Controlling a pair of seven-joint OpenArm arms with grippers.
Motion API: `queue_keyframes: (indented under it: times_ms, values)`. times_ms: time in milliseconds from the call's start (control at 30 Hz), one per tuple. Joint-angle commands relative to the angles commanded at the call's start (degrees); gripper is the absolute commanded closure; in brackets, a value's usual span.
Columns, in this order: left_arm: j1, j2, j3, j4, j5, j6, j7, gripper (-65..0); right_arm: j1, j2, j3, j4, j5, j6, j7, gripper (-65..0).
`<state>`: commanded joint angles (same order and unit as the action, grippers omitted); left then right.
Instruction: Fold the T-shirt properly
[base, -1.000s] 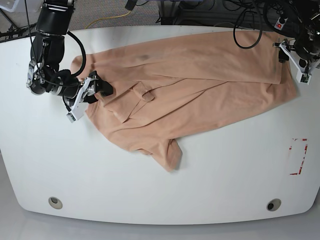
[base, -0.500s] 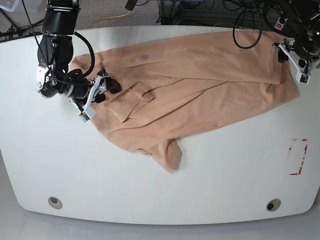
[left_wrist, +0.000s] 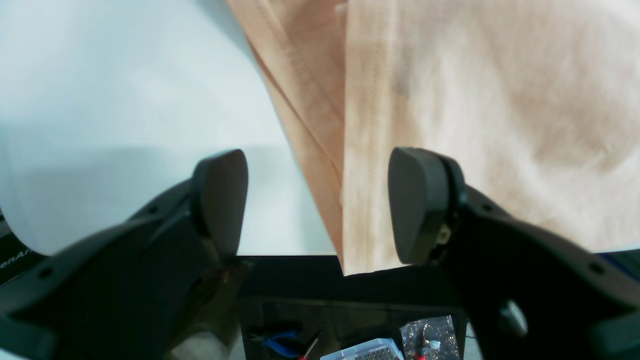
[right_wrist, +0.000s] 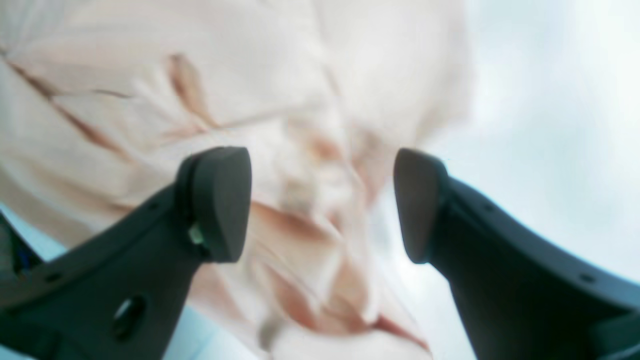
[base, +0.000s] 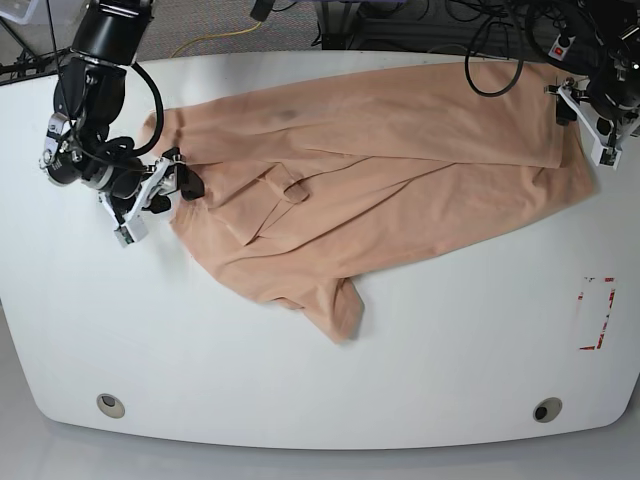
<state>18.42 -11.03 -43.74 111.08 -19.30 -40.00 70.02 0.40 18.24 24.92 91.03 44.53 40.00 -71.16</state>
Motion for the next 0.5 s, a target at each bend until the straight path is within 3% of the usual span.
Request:
queue_keyframes:
  times_ms: [300, 500]
  values:
    - [-0.09, 0.00, 0.00, 0.00, 0.00, 0.00, 0.00, -40.3, -1.58, -2.73, 0.18, -0.26, 0.97, 0.00, -2.29, -41.5]
    - [-0.18, 0.00, 0.00, 0.00, 0.00, 0.00, 0.00, -40.3, -1.58, -3.69, -4.92, -0.44, 0.62, 0.00, -0.18, -41.5]
